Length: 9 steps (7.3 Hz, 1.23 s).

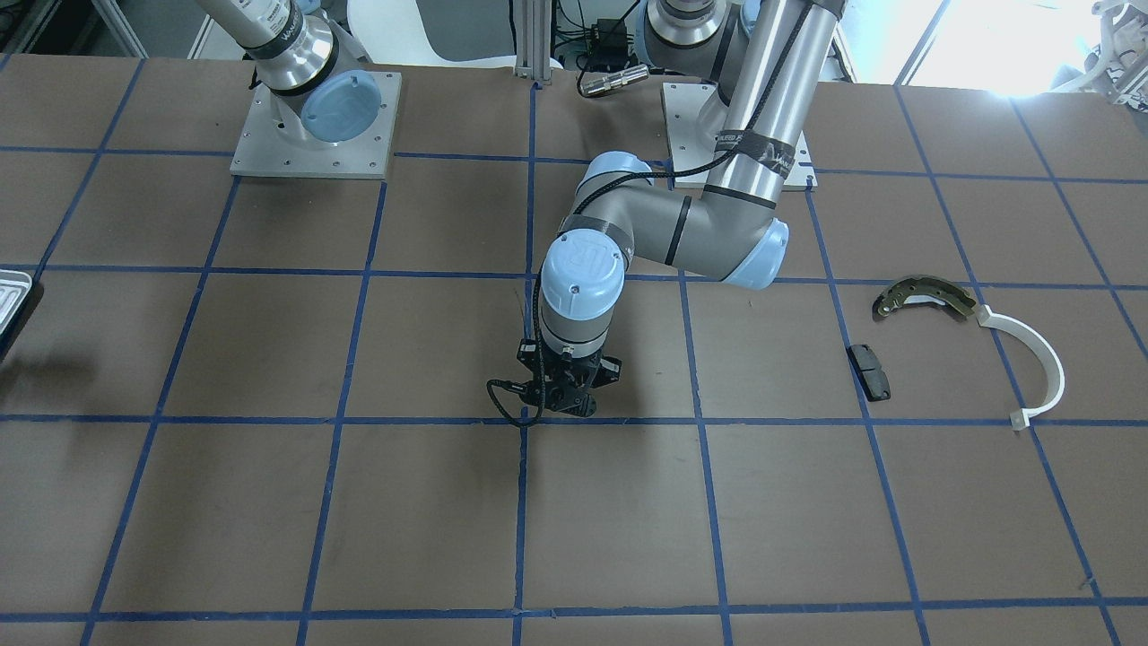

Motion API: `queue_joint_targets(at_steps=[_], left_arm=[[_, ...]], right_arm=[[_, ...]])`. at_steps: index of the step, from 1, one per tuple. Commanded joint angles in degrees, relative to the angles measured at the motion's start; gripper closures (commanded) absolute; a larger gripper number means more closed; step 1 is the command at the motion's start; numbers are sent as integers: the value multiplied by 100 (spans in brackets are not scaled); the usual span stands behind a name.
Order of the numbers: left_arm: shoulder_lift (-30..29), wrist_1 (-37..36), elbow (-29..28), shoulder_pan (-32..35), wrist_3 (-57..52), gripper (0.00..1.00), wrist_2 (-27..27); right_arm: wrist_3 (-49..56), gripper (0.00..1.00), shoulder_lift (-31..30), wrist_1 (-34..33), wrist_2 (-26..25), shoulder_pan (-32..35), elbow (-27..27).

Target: Place bearing gear from tray to pile

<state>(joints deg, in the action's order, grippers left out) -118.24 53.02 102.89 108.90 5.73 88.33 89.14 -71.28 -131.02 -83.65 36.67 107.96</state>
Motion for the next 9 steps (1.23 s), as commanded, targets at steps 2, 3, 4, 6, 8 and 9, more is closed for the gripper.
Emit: queue_joint_targets(at_steps=[2, 3, 4, 6, 8, 9], left_arm=[[159, 129, -181, -79, -212, 100, 52], [291, 582, -330, -288, -439, 100, 105], [423, 1161, -618, -734, -676, 100, 114], [634, 2165, -1155, -1989, -1449, 100, 228], [793, 2415, -1106, -3072, -2439, 100, 788], [837, 2432, -1087, -3486, -2645, 100, 826]], right_arm=[[-2540, 100, -799, 418, -46, 1469, 23], [-3308, 100, -800, 428, -37, 2023, 40], [-4194, 100, -800, 463, -11, 2637, 41], [-6337, 100, -713, 438, 59, 4069, 41], [-8517, 100, -415, 132, 42, 5588, -12], [-9519, 100, -126, -358, 42, 6293, -38]])
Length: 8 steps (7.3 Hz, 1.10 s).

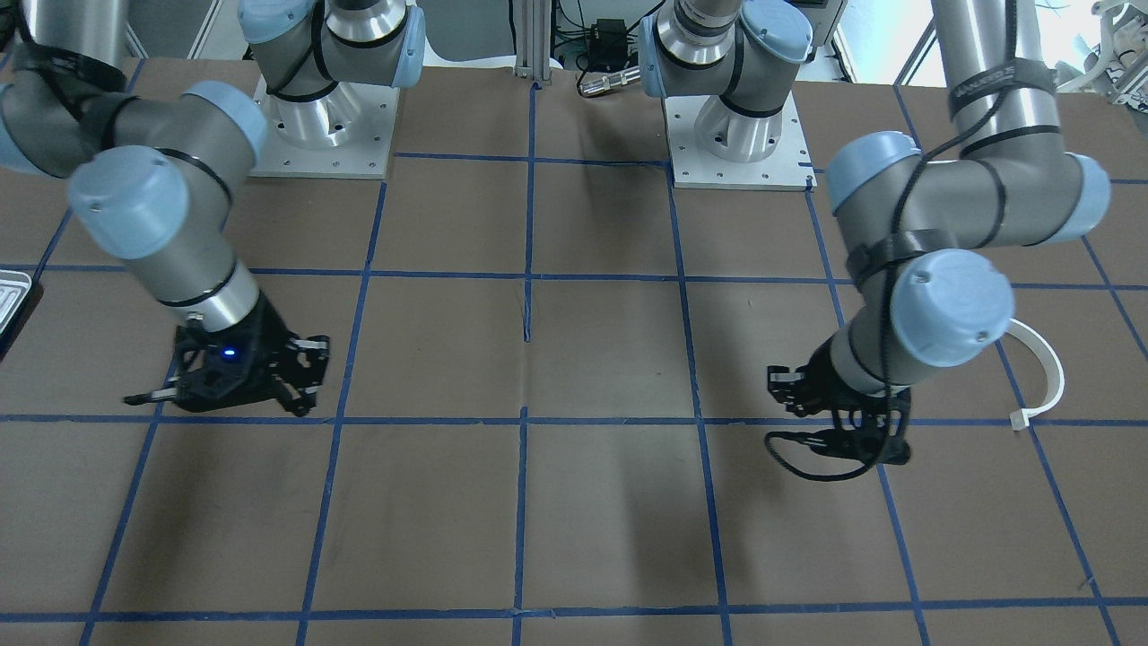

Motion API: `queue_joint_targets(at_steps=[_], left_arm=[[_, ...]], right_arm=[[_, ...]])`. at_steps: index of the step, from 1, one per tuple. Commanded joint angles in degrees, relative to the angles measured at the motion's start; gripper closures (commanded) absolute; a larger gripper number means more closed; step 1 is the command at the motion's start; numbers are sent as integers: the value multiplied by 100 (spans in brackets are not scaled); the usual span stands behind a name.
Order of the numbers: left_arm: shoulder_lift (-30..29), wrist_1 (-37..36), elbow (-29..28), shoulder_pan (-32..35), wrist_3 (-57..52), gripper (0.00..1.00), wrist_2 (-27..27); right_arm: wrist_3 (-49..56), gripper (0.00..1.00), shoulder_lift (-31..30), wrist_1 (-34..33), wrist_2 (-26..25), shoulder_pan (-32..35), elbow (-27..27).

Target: Place bearing gear from tray to pile

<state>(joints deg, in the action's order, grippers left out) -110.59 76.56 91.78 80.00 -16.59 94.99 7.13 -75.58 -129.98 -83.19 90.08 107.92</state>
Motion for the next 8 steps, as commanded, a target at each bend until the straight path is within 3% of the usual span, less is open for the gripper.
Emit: queue_joint_targets(at_steps=[1, 3, 4, 5, 6, 8], left_arm=[[46, 61, 59, -1026, -746, 100, 169], [-33, -9, 269, -1722, -1179, 100, 152], [-42, -36, 479, -1969, -1241, 100, 134], [-59, -123, 690, -2154, -1293, 100, 125], [-86, -402, 962, -2251, -1442, 100, 125], [-130, -1392, 1656, -2322, -1452, 100, 134]], right_arm=[[-2224, 100, 795, -1163, -74, 1603, -87], [-3826, 100, 1701, -1775, -556, 2835, -305], [-4424, 88, 1809, -1741, -514, 3005, -420], [-4448, 49, 1706, -1732, -523, 3033, -430], [-4396, 0, 1644, -1724, -531, 2973, -430], [-4256, 0, 1294, -1104, -540, 2824, -535]])
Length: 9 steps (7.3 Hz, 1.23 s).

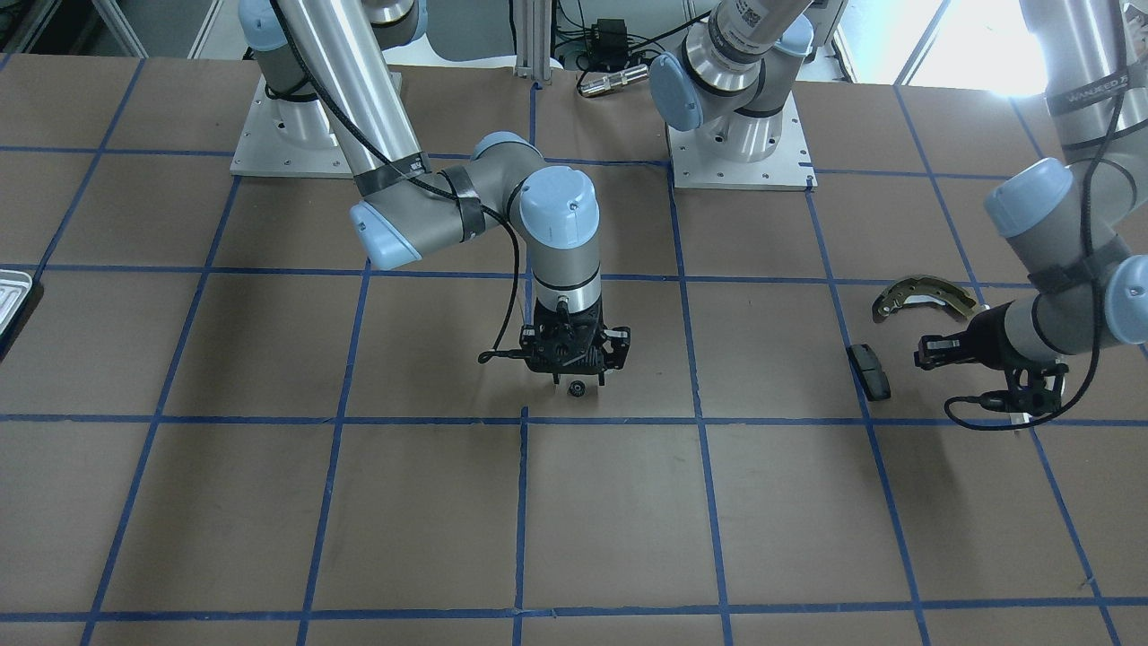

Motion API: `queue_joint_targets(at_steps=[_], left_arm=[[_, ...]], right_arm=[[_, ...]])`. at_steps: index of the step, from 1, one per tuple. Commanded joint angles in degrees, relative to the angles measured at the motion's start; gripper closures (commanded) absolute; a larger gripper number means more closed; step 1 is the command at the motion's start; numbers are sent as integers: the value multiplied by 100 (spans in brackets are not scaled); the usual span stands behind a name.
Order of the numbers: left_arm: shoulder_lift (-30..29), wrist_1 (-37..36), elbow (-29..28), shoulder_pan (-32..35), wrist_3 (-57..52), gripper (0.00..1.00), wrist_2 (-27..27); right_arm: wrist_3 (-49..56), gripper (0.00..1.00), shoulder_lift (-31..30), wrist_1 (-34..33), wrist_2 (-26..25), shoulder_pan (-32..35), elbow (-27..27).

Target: Place bearing gear from tray to pile

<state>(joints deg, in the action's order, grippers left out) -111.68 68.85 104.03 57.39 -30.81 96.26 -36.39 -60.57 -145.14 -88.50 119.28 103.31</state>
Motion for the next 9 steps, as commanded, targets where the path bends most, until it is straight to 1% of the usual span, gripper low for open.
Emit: queue_joint_targets(at_steps=[1, 3, 4, 5, 6, 7, 8, 9], left_arm=[[-21, -888, 625, -79, -74, 100, 15], [-21, -900, 627, -158, -153, 100, 24], [-29, -900, 618, -228, -232, 100, 16], [-29, -900, 627, -246, -232, 100, 15], [-21, -900, 627, -246, -241, 97, 24], [-29, -891, 592, -246, -241, 22, 42], [-3, -891, 566, -246, -233, 0, 77], [101, -900, 531, -238, -224, 0, 120]], right_arm=[[697, 0, -557, 1208, -18, -420, -335], [2199, 0, -1427, 3254, -9, -1525, -1107], [2597, 0, -1849, 4125, -26, -2123, -1451], [3376, 0, -2244, 4795, -70, -2729, -1611], [3845, 0, -2649, 5220, -10, -3161, -1612], [3728, 0, -2922, 5224, -35, -3192, -1621], [3570, 0, -2960, 5233, -27, -3192, -1621], [3568, 0, -2960, 5207, 17, -3183, -1630]])
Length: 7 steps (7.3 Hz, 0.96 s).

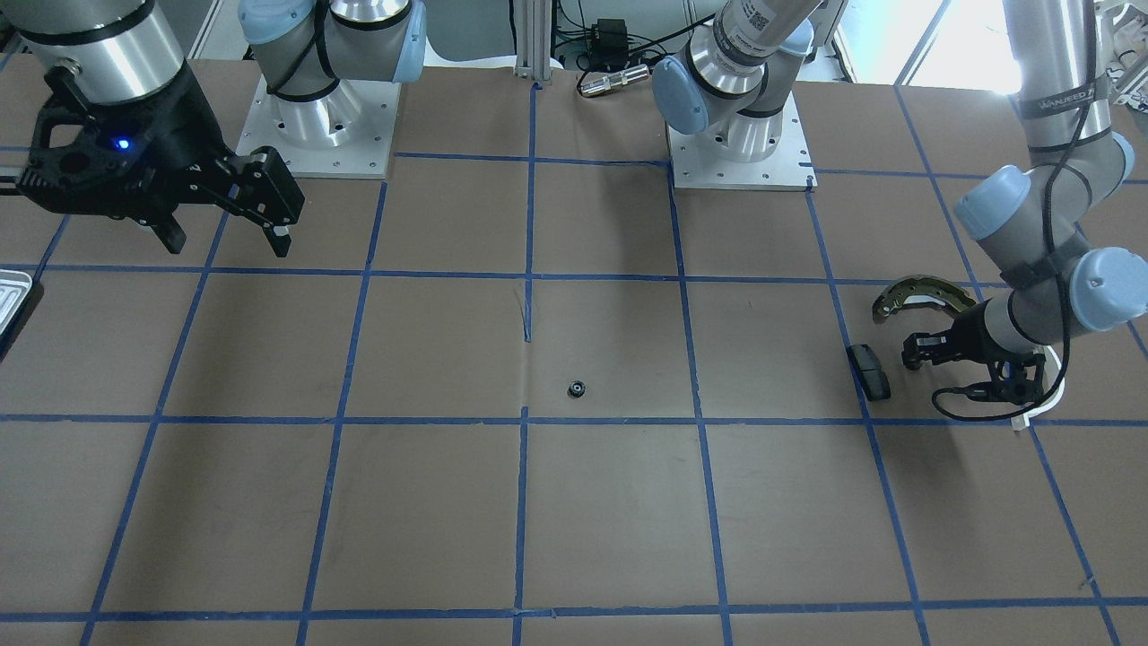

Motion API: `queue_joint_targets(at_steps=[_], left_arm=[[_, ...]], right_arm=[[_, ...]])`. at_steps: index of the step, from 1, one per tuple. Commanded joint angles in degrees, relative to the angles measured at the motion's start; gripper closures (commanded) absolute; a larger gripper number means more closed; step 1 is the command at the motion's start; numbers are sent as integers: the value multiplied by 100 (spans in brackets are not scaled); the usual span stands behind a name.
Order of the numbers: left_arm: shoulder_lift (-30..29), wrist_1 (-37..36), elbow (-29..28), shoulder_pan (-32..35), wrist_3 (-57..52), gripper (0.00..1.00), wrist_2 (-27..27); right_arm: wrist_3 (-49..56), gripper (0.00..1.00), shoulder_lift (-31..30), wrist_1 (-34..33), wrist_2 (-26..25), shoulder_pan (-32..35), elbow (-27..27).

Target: Place bearing gear from tray to pile

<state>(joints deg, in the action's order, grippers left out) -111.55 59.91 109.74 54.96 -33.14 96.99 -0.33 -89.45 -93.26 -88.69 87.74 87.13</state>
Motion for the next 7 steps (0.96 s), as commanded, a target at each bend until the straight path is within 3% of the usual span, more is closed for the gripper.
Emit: queue_joint_targets(at_steps=[1, 4, 7], left_arm=[[124, 134, -232, 119, 61, 0, 31], [238, 1432, -1434, 1135, 681, 0, -319], [257, 1383, -1578, 2953, 2096, 0, -549]], right_arm=[[-20, 0, -64, 27, 27, -38, -64], [-55, 0, -170, 605, -51, -38, 32], [-81, 0, -143, 545, 18, -55, 41]])
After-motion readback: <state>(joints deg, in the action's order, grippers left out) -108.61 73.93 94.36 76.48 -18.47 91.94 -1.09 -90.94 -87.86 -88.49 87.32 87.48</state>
